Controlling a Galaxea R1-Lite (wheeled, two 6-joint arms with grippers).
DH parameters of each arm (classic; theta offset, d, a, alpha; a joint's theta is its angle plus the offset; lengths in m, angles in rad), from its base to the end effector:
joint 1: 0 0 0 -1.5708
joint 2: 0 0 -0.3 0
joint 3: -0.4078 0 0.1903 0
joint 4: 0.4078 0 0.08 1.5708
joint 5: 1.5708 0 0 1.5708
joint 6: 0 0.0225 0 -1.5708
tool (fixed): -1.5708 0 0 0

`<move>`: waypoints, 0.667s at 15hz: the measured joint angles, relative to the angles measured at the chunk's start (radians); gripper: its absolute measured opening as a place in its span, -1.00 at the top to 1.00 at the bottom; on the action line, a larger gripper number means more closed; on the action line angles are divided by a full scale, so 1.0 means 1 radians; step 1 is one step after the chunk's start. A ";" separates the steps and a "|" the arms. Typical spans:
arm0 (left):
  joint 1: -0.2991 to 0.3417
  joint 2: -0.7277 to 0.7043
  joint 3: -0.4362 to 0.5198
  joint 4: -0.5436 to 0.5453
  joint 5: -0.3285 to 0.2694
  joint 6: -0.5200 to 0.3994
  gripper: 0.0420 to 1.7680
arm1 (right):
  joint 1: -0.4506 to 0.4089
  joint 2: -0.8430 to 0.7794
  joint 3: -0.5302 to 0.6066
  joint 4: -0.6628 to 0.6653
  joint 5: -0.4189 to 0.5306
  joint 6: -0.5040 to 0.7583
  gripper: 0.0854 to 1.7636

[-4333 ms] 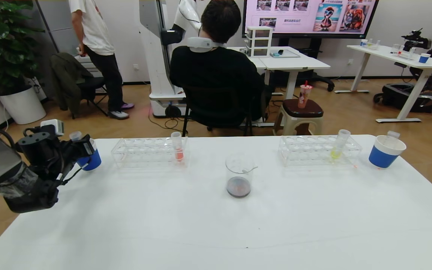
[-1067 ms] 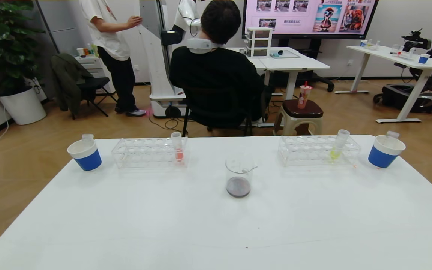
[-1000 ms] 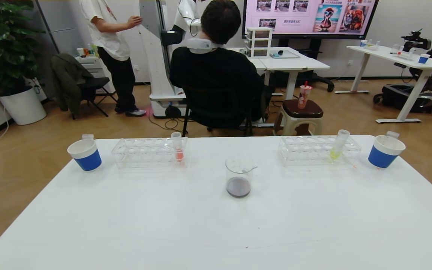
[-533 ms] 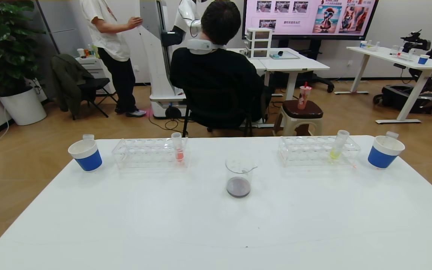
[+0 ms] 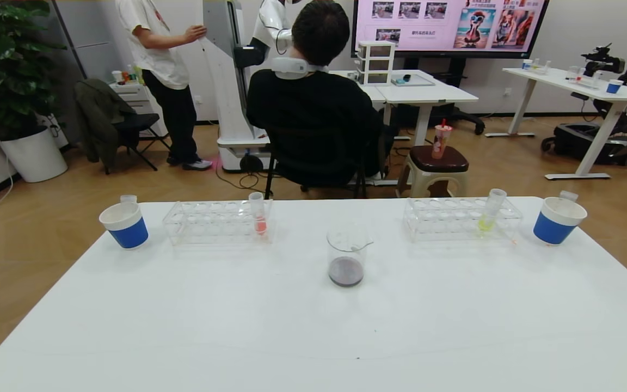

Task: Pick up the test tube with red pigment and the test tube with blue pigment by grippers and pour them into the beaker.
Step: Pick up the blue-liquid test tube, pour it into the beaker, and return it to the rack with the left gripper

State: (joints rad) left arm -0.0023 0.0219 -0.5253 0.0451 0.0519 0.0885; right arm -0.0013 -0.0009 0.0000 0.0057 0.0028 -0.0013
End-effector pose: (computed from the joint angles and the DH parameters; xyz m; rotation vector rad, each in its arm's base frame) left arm -0.0914 0.0014 0.2023 0.0745 -0.4557 0.0690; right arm -0.0229 0.0001 0.0749 -0.0013 0.0048 0.0015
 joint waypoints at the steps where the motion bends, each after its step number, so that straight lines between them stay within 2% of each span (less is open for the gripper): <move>1: 0.000 -0.010 0.082 -0.066 0.001 -0.001 -0.98 | 0.000 0.000 0.000 0.000 0.000 0.000 -0.97; 3: 0.001 -0.020 0.269 -0.163 0.004 -0.004 -0.98 | 0.000 0.000 0.000 0.000 0.000 0.000 -0.97; 5: 0.001 -0.022 0.419 -0.164 0.004 -0.007 -0.98 | 0.000 0.000 0.000 0.000 0.000 0.000 -0.97; 8: 0.001 -0.024 0.506 -0.048 -0.055 -0.032 -0.98 | 0.000 0.000 0.000 0.000 0.000 0.000 -0.97; 10: 0.001 -0.024 0.518 -0.047 -0.059 -0.036 -0.98 | 0.000 0.000 0.000 0.000 0.000 0.000 -0.97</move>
State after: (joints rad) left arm -0.0009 -0.0019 -0.0070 -0.0023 -0.0070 0.0528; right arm -0.0009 -0.0009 0.0000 0.0057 0.0028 -0.0013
